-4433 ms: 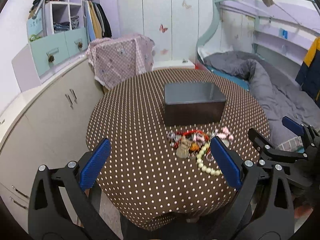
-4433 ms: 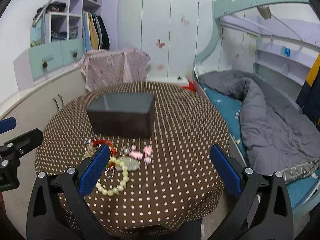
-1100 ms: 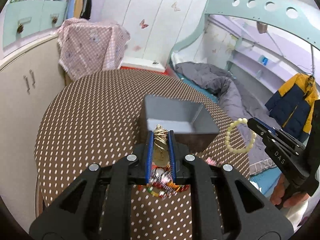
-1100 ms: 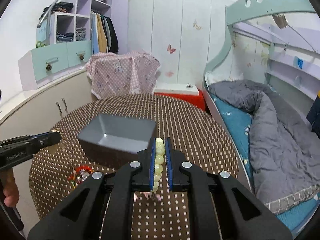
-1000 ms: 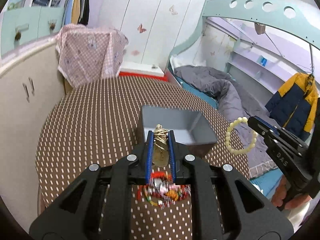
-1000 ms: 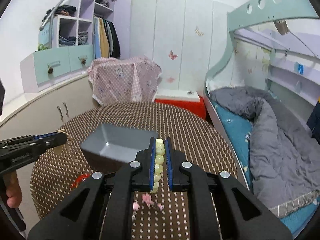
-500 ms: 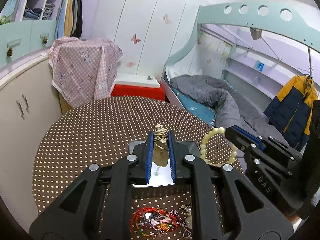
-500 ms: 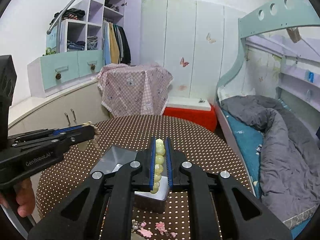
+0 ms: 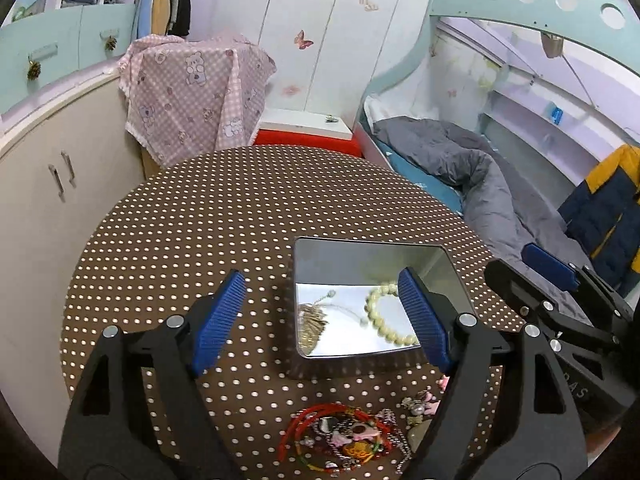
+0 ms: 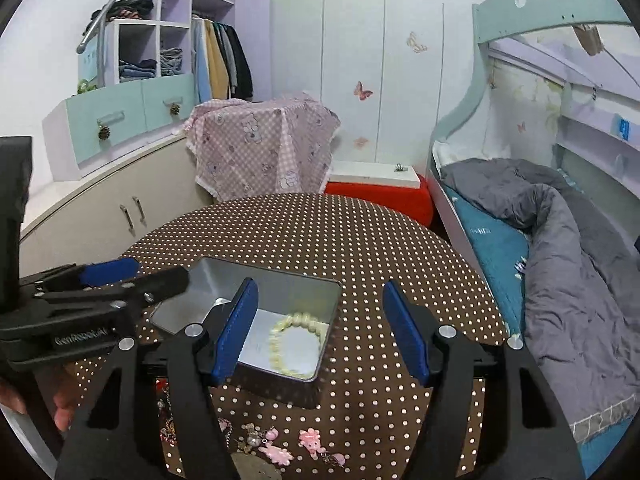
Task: Organize jewelry
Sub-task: 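Carry both held pieces over the tin box and open both tools, then withdraw both tools from the tin back toward the jewelry pile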
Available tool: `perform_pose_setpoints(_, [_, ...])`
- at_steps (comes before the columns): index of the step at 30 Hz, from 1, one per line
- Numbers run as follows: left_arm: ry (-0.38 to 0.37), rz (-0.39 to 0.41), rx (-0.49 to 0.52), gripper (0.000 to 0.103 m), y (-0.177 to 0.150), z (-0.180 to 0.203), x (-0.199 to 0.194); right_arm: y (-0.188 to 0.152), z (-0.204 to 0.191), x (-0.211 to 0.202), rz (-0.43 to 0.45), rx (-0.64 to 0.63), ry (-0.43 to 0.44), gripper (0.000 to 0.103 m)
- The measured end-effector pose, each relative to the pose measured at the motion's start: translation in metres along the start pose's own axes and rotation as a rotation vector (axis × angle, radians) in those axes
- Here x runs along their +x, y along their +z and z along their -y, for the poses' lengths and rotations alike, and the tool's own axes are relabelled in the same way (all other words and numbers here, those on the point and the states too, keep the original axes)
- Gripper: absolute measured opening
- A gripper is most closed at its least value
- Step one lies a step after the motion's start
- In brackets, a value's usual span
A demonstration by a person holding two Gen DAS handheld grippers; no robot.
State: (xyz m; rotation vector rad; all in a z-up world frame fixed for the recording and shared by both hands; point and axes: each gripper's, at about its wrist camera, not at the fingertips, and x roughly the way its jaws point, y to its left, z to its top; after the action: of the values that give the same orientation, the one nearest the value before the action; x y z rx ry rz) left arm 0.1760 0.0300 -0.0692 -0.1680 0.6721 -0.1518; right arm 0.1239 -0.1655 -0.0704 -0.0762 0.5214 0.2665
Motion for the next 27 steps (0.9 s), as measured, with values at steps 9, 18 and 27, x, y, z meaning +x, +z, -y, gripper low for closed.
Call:
perform_pose_setpoints(9, [0.013,0.000,0.027,0.078,-0.005,0.007,-0.005,-0.002,0.001,-0.002,-0.006,0.009,-0.012,0.062])
perform_pose_setpoints(18, [0.035,0.005,0.024,0.078,-0.013,0.006,-0.014,-0.007,-0.001,-0.008,-0.016,0.012,-0.014,0.063])
perform_pose_setpoints(27, [0.045,-0.013,0.011,0.078,-0.030,-0.001,-0.022,-0.017,-0.006,-0.015,-0.033,0.016,-0.018,0.068])
